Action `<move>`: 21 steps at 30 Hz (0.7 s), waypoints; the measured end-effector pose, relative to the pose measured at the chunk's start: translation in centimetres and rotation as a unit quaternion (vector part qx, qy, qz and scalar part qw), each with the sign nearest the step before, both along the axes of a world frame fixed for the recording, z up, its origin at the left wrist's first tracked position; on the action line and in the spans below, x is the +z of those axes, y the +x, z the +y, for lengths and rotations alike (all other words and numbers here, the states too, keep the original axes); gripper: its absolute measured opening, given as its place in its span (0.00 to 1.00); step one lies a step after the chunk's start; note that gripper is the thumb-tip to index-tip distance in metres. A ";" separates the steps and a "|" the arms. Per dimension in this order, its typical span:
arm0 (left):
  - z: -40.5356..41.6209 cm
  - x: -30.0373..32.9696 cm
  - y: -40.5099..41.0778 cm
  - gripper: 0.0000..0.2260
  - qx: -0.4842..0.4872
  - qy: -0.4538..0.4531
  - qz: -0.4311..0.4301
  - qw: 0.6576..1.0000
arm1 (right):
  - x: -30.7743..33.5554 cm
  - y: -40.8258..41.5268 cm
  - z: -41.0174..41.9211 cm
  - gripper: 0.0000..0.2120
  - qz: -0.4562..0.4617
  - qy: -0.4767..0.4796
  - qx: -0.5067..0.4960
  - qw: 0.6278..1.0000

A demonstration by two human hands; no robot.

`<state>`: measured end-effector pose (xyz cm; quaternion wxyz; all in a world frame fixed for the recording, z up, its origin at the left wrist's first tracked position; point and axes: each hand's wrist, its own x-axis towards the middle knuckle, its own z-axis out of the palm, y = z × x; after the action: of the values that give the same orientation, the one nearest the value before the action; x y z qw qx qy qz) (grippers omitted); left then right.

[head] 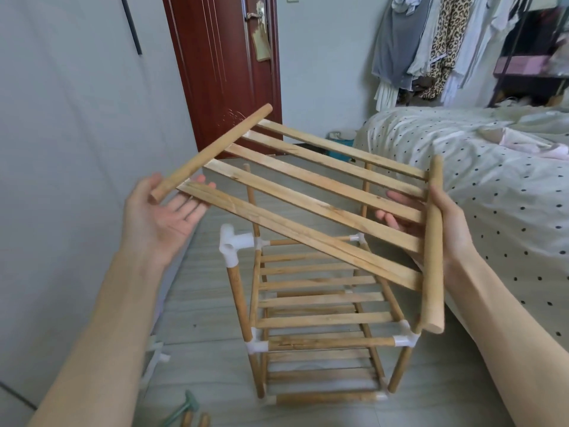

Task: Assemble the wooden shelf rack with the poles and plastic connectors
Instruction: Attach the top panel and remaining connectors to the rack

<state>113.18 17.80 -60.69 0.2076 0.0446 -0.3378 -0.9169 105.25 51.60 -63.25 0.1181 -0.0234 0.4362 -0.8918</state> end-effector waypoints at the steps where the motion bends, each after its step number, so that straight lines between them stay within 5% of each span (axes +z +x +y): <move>1: 0.1 -0.1 -0.2 0.08 0.004 -0.019 -0.018 1.000 | 0.1 -0.1 0.0 0.29 -0.001 -0.023 0.003 1.000; 4: 0.7 -1.0 -0.4 0.18 -0.017 -0.025 -0.018 0.999 | 0.1 -0.3 -0.7 0.32 -0.002 -0.184 0.031 0.982; 10: 3.0 -2.9 -1.3 0.05 -0.052 0.004 -0.011 0.999 | -0.1 0.1 -3.8 0.24 -0.047 -0.352 -0.003 0.935; 17: 3.4 -2.0 -2.2 0.08 0.028 -0.022 -0.034 0.999 | -1.3 1.5 -8.0 0.32 -0.128 -0.321 -0.079 0.935; 21: 3.5 -1.8 -2.4 0.07 0.025 -0.038 -0.038 0.998 | -0.8 1.3 -9.4 0.21 -0.082 -0.233 -0.044 0.968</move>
<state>110.80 21.33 -62.45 0.2191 0.0803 -0.3792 -0.8954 106.58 42.23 -64.09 0.1055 0.0418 0.2063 -0.9719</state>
